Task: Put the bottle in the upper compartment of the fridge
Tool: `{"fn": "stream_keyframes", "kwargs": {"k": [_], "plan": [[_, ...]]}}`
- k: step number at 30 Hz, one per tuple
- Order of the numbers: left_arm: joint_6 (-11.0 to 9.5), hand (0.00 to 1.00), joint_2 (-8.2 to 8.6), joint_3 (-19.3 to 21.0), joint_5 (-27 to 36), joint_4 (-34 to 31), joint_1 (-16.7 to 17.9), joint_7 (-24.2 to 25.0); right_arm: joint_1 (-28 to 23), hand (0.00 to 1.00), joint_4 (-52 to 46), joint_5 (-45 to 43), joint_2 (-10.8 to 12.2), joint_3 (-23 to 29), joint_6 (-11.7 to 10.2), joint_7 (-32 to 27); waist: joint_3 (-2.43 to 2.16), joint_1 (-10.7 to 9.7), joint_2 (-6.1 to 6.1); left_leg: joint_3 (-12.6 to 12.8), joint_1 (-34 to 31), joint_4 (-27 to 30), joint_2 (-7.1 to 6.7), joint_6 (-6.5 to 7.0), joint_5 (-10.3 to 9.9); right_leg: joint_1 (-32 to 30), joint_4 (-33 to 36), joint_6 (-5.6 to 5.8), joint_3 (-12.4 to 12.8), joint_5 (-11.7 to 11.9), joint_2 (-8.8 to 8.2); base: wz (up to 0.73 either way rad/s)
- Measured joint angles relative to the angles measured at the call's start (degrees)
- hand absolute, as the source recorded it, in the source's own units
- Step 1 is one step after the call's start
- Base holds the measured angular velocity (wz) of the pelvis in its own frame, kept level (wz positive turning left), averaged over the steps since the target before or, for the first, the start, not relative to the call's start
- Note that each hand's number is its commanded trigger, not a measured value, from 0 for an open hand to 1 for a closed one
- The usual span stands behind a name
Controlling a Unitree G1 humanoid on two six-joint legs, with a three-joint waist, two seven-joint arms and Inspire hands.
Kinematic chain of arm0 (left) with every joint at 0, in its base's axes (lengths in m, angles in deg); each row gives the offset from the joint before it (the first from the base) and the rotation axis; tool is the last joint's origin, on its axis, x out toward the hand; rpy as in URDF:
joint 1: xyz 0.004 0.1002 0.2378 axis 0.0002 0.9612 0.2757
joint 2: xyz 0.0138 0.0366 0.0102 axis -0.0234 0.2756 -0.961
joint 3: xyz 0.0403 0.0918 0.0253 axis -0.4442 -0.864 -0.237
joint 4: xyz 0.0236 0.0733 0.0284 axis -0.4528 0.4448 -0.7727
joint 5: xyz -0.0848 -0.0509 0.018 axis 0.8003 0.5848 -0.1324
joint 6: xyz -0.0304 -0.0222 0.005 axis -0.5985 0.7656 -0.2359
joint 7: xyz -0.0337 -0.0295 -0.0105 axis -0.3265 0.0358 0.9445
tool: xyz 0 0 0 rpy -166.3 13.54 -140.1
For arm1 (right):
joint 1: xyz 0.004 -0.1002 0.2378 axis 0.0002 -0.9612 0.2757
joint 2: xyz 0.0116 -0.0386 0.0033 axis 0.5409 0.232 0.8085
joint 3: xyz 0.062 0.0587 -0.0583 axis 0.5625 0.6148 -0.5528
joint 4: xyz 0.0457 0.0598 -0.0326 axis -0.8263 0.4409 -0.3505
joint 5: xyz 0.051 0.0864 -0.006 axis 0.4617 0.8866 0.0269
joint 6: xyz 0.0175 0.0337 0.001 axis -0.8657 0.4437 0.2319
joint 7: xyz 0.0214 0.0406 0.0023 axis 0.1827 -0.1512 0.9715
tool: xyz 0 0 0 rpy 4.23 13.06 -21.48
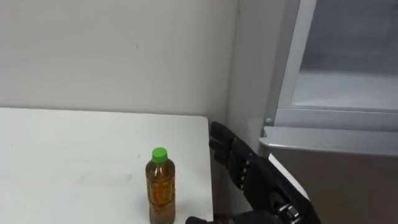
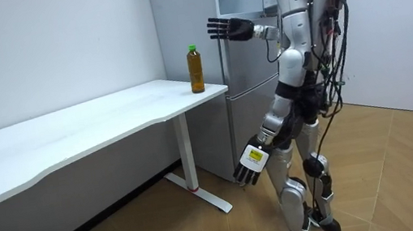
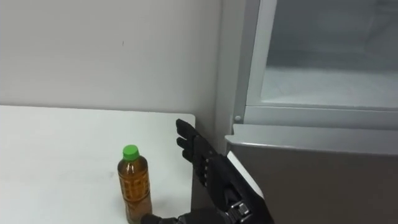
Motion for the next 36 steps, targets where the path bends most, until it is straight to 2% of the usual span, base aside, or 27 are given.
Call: {"fn": "stream_keyframes", "kwargs": {"k": [9,12,15,16,18,23,28,36], "plan": [[0.0,0.0,0.02,0.3,-1.6,-0.3,-0.1,0.0,0.5,0.0,0.6,0.2,-0.1,-0.6,0.0,-1.6,0.1,0.4,0.32,-0.4,-0.1,0.0,0.01,0.0,0.0,0.0,0.0,-0.01,-0.3,0.0,0.03,0.0],[0.1,0.0,0.09,0.2,-2.5,-0.4,-0.7,0.1,2.7,0.0,2.9,0.2,0.0,-0.7,0.0,-2.7,0.15,1.3,0.29,-0.4,0.0,0.0,-0.02,0.03,0.0,0.1,0.0,-0.01,-0.4,0.0,-0.03,0.01],[0.2,0.0,0.06,0.2,-3.1,-0.5,-1.2,0.4,5.9,0.0,5.6,0.1,0.1,-1.8,0.0,-3.8,0.42,1.7,0.21,-1.5,0.0,0.0,-0.19,0.1,0.2,0.4,-0.1,0.0,-1.7,0.0,-0.22,0.15],[0.2,0.0,0.06,0.0,-3.7,-0.7,-1.2,0.5,7.2,0.0,6.6,0.1,0.1,-2.2,0.0,-3.7,0.7,1.8,0.33,-1.9,0.0,0.0,-0.25,0.12,0.3,0.5,-0.1,0.0,-2.0,0.0,-0.25,0.21],[0.2,0.0,0.04,-0.1,-4.2,-1.4,-1.2,0.5,8.8,0.0,8.5,0.1,0.1,-2.8,0.0,-4.6,0.79,2.1,0.15,-2.8,-0.2,0.0,-0.36,0.14,0.4,0.6,-0.1,0.01,-2.9,0.0,-0.31,0.22],[0.2,0.0,0.11,0.0,-5.4,-2.3,-1.3,0.0,9.8,0.0,11.3,0.1,0.1,-4.0,-0.1,-7.6,0.62,3.1,-0.23,-4.7,-0.9,0.0,-0.69,0.18,0.8,0.8,-0.1,0.1,-4.9,0.1,-0.48,0.21],[0.2,0.0,0.29,0.6,-8.1,-3.4,-1.3,-1.8,14.5,0.0,15.6,0.9,-0.7,-3.8,-0.1,-10.1,0.55,3.3,-0.8,-6.0,-1.8,0.0,-1.17,0.29,1.1,0.8,-1.0,0.14,-5.9,0.1,-0.68,0.11],[1.1,0.0,0.29,0.9,-9.6,-4.8,-1.2,-2.0,15.1,0.0,16.2,2.3,-0.8,-3.8,-0.1,-13.0,0.58,3.9,-1.07,-7.5,-2.1,0.0,-1.29,0.29,1.2,1.1,-1.0,0.2,-7.9,0.1,-0.72,0.11]]}}
